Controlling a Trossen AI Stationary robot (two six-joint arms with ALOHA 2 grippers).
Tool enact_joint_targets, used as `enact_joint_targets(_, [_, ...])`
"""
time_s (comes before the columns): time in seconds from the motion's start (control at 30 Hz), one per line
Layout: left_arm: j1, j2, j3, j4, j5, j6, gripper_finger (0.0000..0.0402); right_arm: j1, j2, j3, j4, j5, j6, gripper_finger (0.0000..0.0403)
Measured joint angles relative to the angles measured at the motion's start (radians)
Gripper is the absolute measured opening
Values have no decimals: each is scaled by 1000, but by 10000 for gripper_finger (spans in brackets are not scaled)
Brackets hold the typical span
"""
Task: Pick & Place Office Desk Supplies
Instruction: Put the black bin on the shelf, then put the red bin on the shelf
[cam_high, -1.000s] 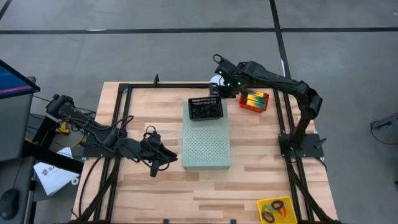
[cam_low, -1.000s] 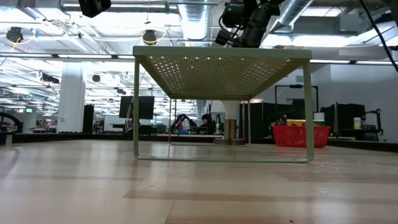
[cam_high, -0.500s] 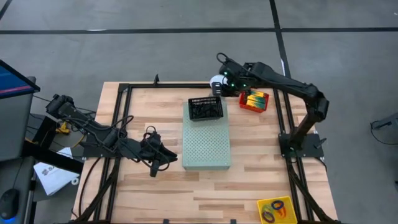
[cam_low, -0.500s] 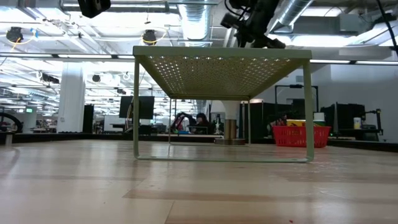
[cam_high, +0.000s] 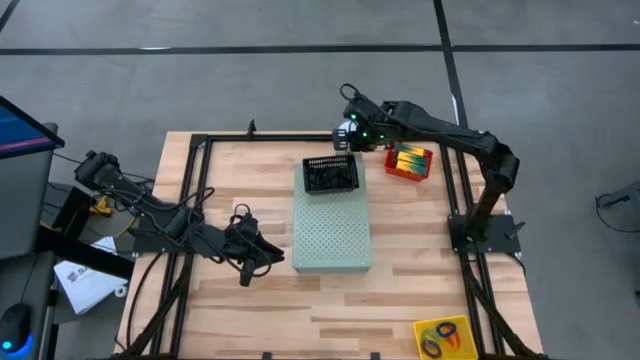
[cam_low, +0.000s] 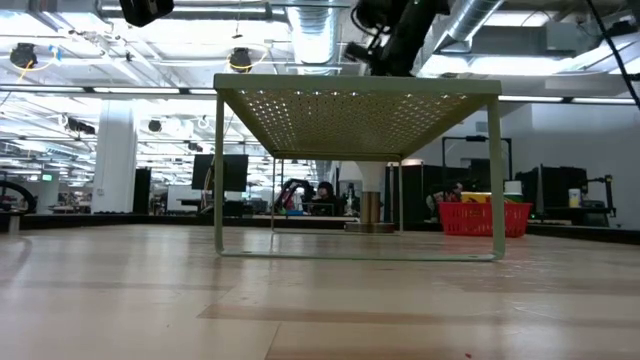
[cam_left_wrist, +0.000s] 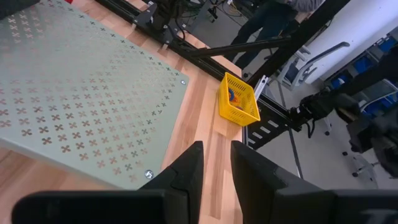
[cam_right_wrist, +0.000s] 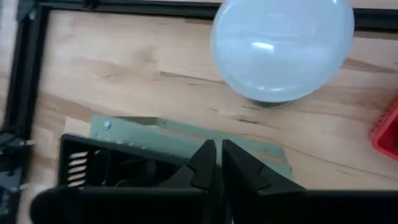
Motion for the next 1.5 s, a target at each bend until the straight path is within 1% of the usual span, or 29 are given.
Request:
enact_joint_targets(0.13, [0, 0, 0, 0, -1, -16, 76, 1, 26, 0, 4, -1, -21, 6])
enact_joint_targets(0.2, [0, 0, 0, 1, -1, -19, 76, 0, 42, 0, 9, -2, -30, 2])
enact_joint_targets(0.37, [0, 0, 0, 1, -1, -28, 76, -3, 42, 1, 23, -2, -52, 6])
enact_joint_targets(0.57, [0, 0, 0, 2, -1, -29, 76, -14, 43, 1, -40, -14, -86, 2])
enact_joint_targets(0.77, [0, 0, 0, 3, -1, -29, 76, -7, 43, 1, -45, -20, -98, 4])
enact_joint_targets(0.9, [0, 0, 0, 3, -1, -29, 76, 0, 43, 1, -50, -44, -110, 4])
enact_joint_targets(1.03, [0, 0, 0, 3, -1, -29, 76, 13, 43, 1, -57, -39, -113, 4])
enact_joint_targets(1.17, [0, 0, 0, 3, -1, -31, 76, 19, 32, 1, -62, 32, -102, 4])
enact_joint_targets(1.3, [0, 0, 0, 4, -1, -41, 76, 11, -8, 1, -108, 155, -72, 11])
enact_joint_targets(1.4, [0, 0, 0, 4, -1, -42, 76, 1, -49, 1, -178, 249, -64, 25])
enact_joint_targets(1.5, [0, 0, 0, 3, -1, -35, 76, -14, -92, 1, -264, 286, -65, 46])
